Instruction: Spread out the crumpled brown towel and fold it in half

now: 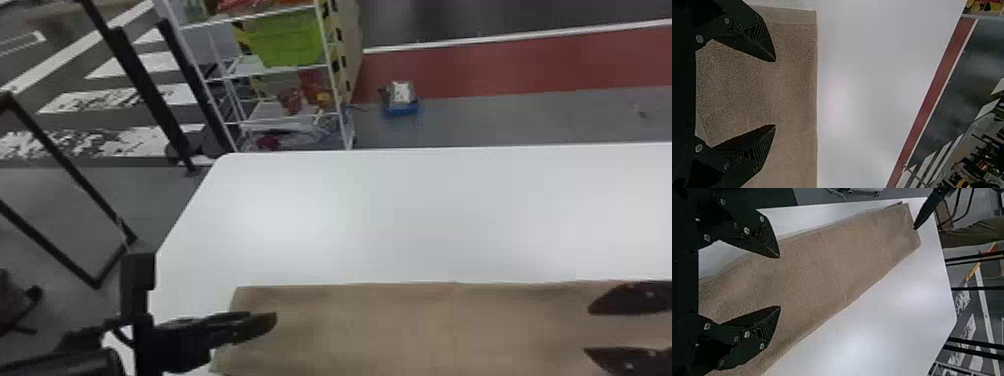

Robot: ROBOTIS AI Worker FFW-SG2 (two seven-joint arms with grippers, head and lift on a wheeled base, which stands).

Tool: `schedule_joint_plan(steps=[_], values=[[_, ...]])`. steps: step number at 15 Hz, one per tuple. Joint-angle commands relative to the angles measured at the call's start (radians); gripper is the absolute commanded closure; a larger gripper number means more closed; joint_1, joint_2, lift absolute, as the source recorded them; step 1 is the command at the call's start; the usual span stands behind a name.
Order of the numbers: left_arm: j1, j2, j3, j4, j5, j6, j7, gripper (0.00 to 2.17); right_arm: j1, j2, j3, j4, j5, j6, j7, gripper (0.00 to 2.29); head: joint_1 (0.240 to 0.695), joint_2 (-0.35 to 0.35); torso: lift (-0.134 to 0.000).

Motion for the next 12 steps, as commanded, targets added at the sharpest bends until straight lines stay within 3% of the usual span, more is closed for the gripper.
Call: schedule_joint_plan(steps=[1,5,9,11,12], values=[[0.018,-0.004,0.001,-0.012,0.023,-0.017,0.004,0.35,-0.002,0.01,-0.089,0.019,-0.077,0.029,0.012,0.07,0.695,0.26,-0.124],[0.07,-0.004,-0.002,-0.039,0.132,-0.079,0.056,0.35,-0.04,0.045,-0.19,0.2,-0.098,-0.02,0.012,0.11,0.695,0.18,-0.124],[0.081,-0.004,-0.027,-0.018,0.151,-0.1,0.069,0.38,-0.1,0.065,-0.284,0.377,-0.123,-0.125,0.012,0.13,0.695,0.046,-0.124],[0.093,-0.004,-0.025,-0.01,0.15,-0.109,0.069,0.7,-0.091,0.067,-0.324,0.384,-0.137,-0.128,0.012,0.13,0.695,0.008,-0.124],[0.108,-0.004,-0.024,-0.015,0.153,-0.125,0.071,1.04,-0.082,0.067,-0.339,0.384,-0.144,-0.134,0.012,0.13,0.695,-0.006,-0.124]])
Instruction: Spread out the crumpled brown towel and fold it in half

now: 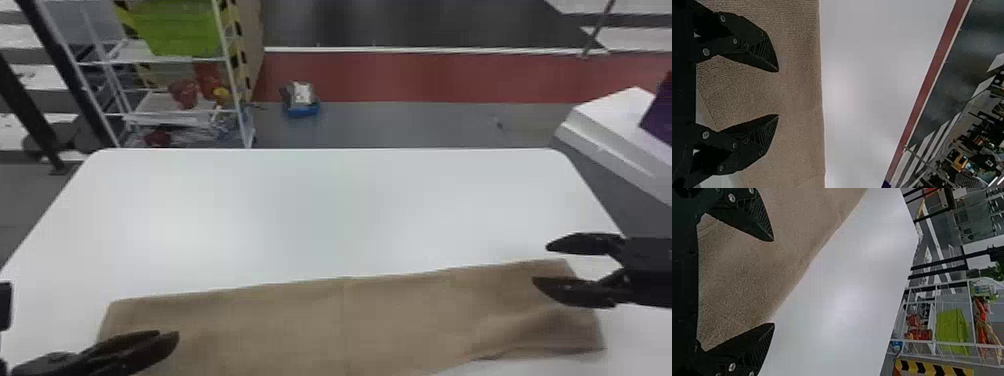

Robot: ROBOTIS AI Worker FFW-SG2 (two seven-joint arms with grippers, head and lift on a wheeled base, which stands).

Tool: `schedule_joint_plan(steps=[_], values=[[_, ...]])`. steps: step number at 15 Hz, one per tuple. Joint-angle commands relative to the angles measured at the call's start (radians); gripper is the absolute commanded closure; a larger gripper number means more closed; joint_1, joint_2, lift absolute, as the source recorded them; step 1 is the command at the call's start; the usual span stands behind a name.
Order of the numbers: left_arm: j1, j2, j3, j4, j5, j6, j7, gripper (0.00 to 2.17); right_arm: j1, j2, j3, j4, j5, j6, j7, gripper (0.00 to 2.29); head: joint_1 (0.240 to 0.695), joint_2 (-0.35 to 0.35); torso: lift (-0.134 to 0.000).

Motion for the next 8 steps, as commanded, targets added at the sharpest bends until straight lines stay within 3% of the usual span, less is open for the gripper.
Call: schedule_joint_plan(steps=[1,2,8], values=[[0.036,-0.004,0.003,-0.008,0.014,-0.033,0.014,1.74,0.016,0.002,-0.039,0.003,-0.01,-0.01,0.013,0.13,0.695,-0.017,-0.124],[0.06,-0.004,0.005,-0.022,0.03,-0.033,0.034,2.14,0.022,0.002,-0.052,0.008,-0.02,-0.028,0.013,0.13,0.695,-0.025,-0.124],[0.148,-0.004,0.005,-0.106,0.05,0.043,0.093,2.14,0.039,0.006,-0.064,0.021,-0.026,-0.052,0.013,0.13,0.695,-0.048,-0.124]])
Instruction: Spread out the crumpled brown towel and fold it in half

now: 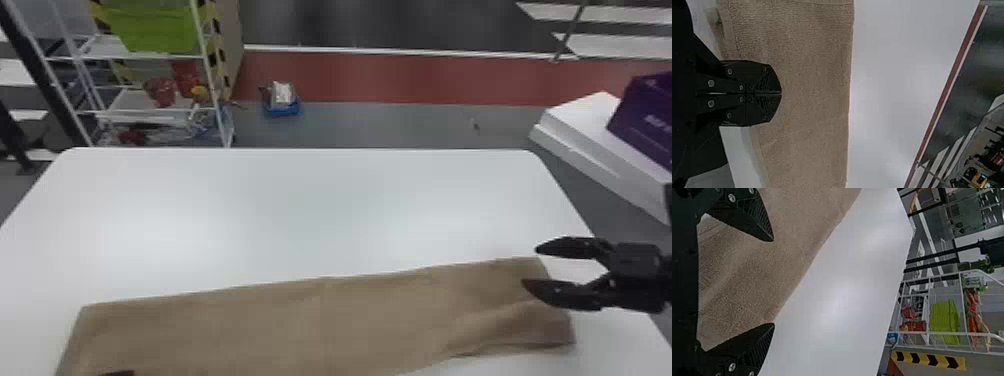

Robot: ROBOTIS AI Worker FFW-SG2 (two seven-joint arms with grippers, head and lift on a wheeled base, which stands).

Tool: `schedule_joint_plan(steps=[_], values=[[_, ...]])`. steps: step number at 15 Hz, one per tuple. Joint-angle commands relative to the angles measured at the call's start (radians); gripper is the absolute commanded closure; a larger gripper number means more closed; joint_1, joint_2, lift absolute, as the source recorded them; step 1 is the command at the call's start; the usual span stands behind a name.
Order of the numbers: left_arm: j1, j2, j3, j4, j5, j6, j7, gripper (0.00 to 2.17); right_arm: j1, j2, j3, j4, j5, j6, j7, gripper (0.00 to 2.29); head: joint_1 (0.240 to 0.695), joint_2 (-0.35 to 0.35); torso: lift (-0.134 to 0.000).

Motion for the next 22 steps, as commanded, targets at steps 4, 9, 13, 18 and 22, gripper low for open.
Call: schedule_joint_plan(steps=[4,9,13,18,22], values=[[0.011,-0.004,-0.006,0.001,-0.029,0.027,0.051,2.14,0.006,0.0,-0.005,0.003,-0.004,-0.015,0.012,0.13,0.695,-0.044,-0.124],[-0.036,-0.004,-0.008,0.04,-0.073,0.027,0.075,2.14,0.006,0.0,-0.009,0.003,-0.017,-0.027,0.012,0.13,0.695,-0.017,-0.124],[-0.084,-0.004,-0.016,0.077,-0.108,0.03,0.095,2.14,0.006,0.002,-0.008,0.001,-0.018,-0.033,0.012,0.13,0.695,0.006,-0.124],[-0.135,-0.004,-0.023,0.12,-0.133,0.027,0.103,2.14,0.004,0.002,-0.012,-0.003,-0.026,-0.033,0.012,0.13,0.695,0.02,-0.124],[-0.125,-0.004,-0.019,0.078,-0.108,0.027,0.077,2.14,0.018,0.0,-0.015,-0.032,-0.027,0.004,0.012,0.13,0.695,0.025,-0.124]])
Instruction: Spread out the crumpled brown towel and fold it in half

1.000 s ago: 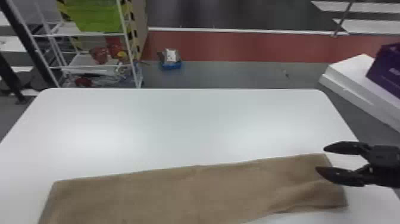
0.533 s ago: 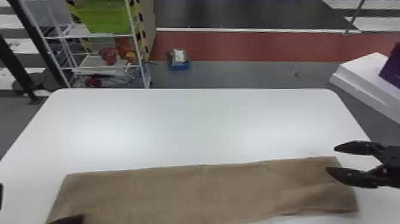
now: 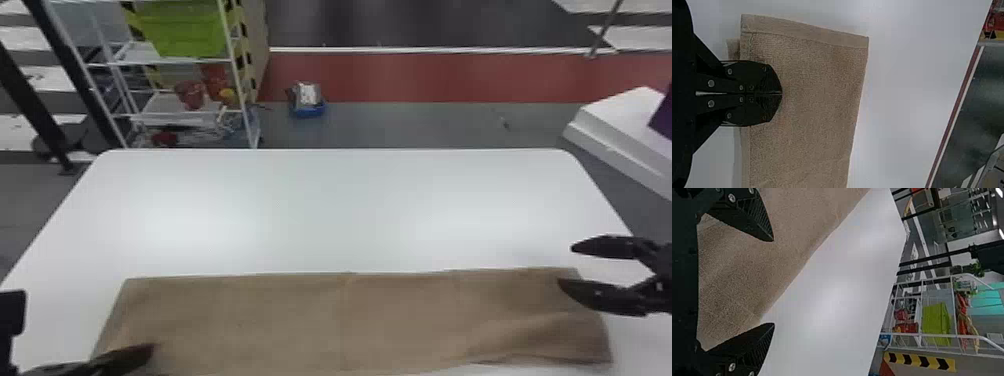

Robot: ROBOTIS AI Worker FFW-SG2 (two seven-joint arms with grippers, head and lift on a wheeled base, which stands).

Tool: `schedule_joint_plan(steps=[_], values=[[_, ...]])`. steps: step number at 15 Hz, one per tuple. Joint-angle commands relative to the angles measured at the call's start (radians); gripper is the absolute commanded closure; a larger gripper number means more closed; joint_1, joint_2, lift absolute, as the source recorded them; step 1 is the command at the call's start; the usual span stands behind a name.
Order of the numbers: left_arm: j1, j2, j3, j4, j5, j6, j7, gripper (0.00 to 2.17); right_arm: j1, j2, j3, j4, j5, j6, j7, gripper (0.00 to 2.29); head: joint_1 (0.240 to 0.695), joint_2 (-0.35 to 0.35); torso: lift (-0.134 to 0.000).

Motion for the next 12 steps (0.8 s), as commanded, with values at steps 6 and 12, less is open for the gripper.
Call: schedule_joint_plan(steps=[6,12], values=[[0.056,-0.004,-0.001,-0.116,0.079,0.016,-0.003,2.11,0.106,-0.054,0.011,-0.12,0.098,0.034,0.013,0.16,0.695,-0.026,-0.124],[0.03,-0.004,-0.004,-0.108,0.059,0.08,0.012,2.11,0.225,-0.11,0.096,-0.274,0.358,-0.135,0.013,0.26,0.695,-0.019,-0.124]])
